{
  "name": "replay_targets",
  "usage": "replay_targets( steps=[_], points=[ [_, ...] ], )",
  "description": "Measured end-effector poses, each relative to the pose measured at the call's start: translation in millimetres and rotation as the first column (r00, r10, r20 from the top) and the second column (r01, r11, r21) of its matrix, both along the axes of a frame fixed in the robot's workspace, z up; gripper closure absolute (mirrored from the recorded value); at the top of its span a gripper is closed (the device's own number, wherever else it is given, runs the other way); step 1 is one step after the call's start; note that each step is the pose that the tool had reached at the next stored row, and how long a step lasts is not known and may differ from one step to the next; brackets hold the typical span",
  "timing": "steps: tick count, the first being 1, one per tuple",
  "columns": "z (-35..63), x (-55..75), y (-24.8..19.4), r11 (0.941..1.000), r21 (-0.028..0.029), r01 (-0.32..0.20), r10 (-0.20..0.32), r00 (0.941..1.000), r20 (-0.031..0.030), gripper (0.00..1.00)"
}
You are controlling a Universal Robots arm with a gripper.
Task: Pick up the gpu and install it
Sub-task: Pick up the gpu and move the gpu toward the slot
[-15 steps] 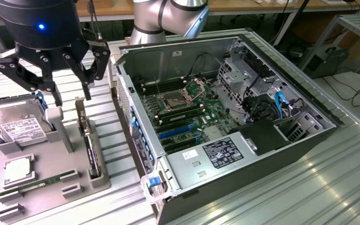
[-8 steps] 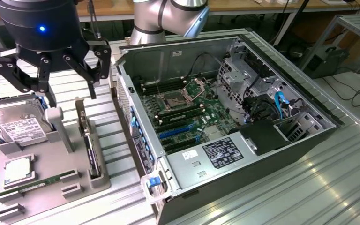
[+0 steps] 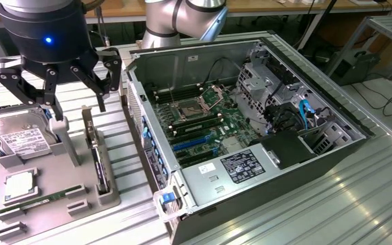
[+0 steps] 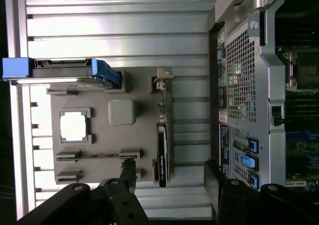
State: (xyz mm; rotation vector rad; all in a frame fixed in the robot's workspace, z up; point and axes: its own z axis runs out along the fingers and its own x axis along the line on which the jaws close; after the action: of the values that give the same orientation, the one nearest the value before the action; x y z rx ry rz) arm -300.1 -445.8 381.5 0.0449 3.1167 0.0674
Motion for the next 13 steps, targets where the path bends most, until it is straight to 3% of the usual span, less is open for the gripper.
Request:
replay_targets(
  steps=[13],
  points=[
    [-4.9,0.0,0.0,1.0000,-0.0001,0.000,0.000,1.0000,-0.0002,0.34]
  ],
)
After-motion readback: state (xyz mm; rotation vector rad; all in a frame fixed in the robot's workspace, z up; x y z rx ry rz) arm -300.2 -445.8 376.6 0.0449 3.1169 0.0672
